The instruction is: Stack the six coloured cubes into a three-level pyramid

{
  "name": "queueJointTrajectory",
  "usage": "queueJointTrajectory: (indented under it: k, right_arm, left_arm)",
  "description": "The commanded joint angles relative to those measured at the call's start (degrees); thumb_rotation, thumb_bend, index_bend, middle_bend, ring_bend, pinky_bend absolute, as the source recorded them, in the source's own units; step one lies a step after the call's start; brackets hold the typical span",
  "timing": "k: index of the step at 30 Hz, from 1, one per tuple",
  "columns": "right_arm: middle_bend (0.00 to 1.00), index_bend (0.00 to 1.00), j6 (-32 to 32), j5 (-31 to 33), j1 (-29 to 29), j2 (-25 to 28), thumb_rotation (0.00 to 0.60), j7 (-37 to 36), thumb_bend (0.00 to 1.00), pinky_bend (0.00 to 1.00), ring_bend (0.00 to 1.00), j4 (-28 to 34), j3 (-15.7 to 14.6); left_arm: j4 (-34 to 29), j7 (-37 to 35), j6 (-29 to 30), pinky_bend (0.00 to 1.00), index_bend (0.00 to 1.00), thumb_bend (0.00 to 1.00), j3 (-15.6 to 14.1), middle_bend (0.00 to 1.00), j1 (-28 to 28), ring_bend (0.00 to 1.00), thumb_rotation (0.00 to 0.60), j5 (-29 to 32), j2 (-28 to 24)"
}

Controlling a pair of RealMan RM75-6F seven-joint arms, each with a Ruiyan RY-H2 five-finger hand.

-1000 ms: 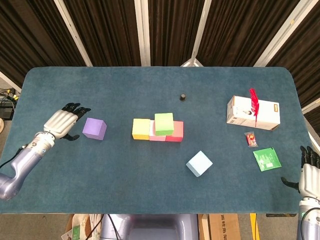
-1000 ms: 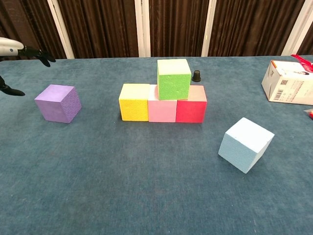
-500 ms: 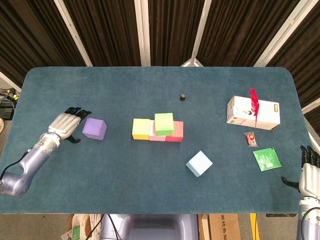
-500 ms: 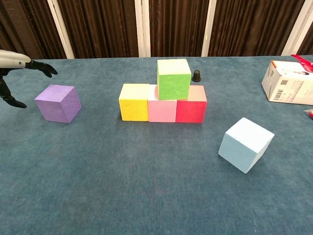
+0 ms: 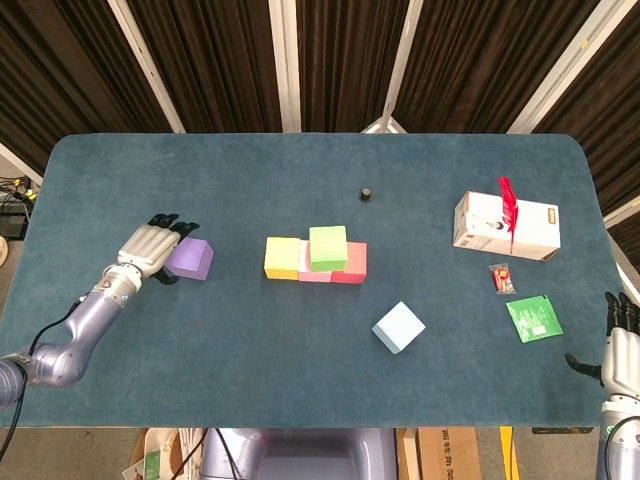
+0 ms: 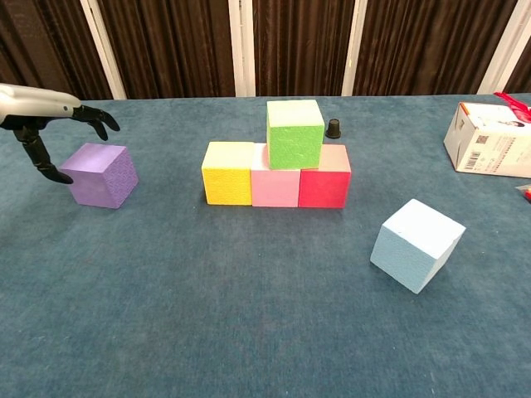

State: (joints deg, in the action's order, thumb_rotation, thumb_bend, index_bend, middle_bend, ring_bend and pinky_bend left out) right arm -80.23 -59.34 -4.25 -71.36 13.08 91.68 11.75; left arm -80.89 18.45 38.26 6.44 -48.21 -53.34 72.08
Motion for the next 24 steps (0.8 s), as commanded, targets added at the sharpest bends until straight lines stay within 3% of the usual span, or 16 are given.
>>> queueJointTrajectory:
  k: [1,5,10,24]
  right_arm:
    - [0.03,0.0,0.0,0.1,-0.1,-0.1,0.6,0.2,0.13,0.0,0.0,0.0,0.0]
    - [0.03,0.0,0.2,0.5,-0.2,-0.2,0.6,0.6,0.13,0.0,0.0,-0.2,0.0]
    - [0.03,0.0,0.0,0.7,-0.2,-0.4,0.6,1.0,0.13,0.0,0.0,-0.1,0.1]
    - [0.03,0.0,0.3,1.8,-0.4,-0.7,0.6,1.6,0.13,0.0,0.0,-0.4,0.3]
  left_arm:
    - [0.7,0.9,-0.2,0.0,0.12,0.27,-0.2,0.15,-0.8,0.0,0.6,1.3,0.8]
    - [1.3,1.8,-0.2,0.0,0.13,0.27,-0.5,0.16,-1.6,0.0,0.6,2.9,1.4]
    - [1.7,2.3,0.0,0.0,0.16,0.34,-0.9,0.18,-2.1,0.0,0.6,4.2,1.6]
    - [2.7,2.0,0.0,0.0,0.19,0.35,-1.7,0.22,-2.8,0.0,0.6,4.7,2.4]
